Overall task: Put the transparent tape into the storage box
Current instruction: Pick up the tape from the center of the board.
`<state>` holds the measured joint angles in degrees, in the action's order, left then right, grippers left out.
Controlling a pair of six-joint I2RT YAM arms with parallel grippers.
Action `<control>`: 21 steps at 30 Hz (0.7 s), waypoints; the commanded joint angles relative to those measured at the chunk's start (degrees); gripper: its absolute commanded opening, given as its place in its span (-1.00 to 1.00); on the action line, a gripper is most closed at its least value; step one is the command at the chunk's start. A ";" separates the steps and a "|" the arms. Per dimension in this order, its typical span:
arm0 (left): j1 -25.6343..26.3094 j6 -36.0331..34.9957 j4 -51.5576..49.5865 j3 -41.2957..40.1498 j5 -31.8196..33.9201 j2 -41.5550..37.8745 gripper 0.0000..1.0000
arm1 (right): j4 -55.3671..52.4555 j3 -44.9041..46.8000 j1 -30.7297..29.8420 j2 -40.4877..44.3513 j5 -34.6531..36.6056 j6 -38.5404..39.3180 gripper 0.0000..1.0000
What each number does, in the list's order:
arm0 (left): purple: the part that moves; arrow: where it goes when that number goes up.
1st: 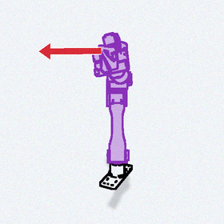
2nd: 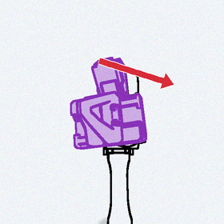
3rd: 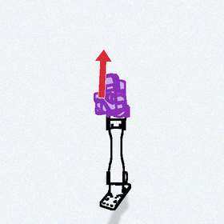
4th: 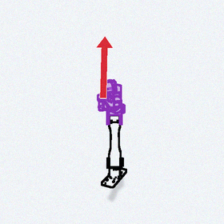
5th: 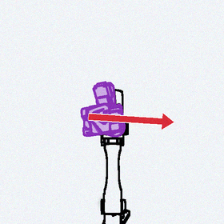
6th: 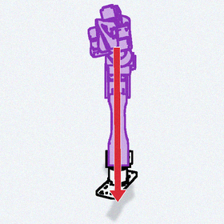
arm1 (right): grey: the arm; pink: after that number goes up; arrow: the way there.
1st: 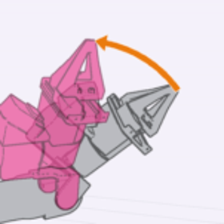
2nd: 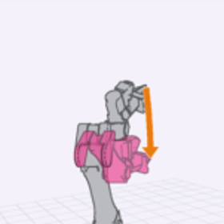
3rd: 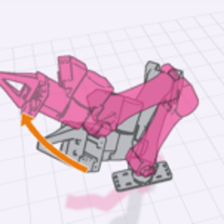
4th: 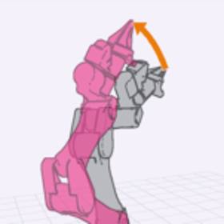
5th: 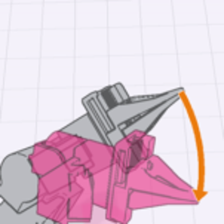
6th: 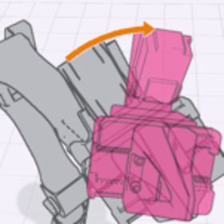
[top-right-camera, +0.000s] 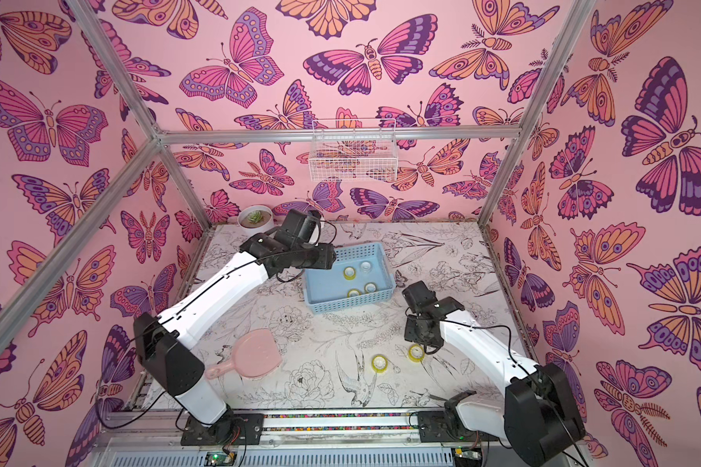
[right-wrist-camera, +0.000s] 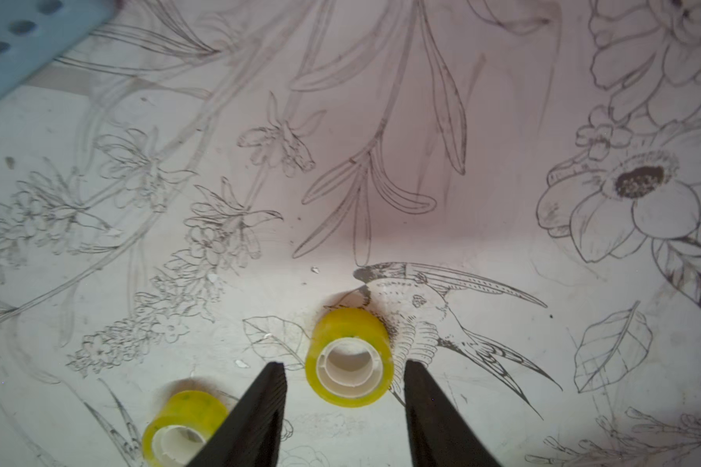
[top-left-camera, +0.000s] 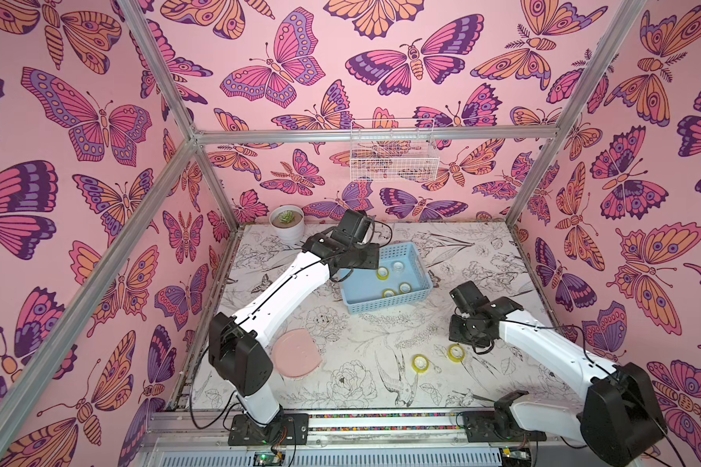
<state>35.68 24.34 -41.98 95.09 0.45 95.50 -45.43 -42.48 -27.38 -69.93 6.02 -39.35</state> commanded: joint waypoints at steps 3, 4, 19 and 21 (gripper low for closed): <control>0.39 1.94 0.91 -5.31 0.13 -3.86 0.21 | 4.81 3.99 1.01 1.05 -0.05 -6.39 0.03; 0.50 2.18 0.91 -5.96 0.00 -4.23 0.22 | 5.07 4.13 1.01 0.64 -0.45 -6.54 0.03; 1.67 2.73 1.12 -6.58 -1.50 -4.05 0.23 | 4.39 11.28 0.92 7.18 -2.41 -11.06 -0.03; 1.68 2.73 1.26 -6.67 -1.50 -3.99 0.23 | 5.60 12.23 0.92 6.74 -2.54 -10.85 -0.03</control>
<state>37.06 26.65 -41.58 88.36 -0.45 91.70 -40.12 -31.40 -26.70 -63.37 3.86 -48.66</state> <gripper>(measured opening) 0.612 0.486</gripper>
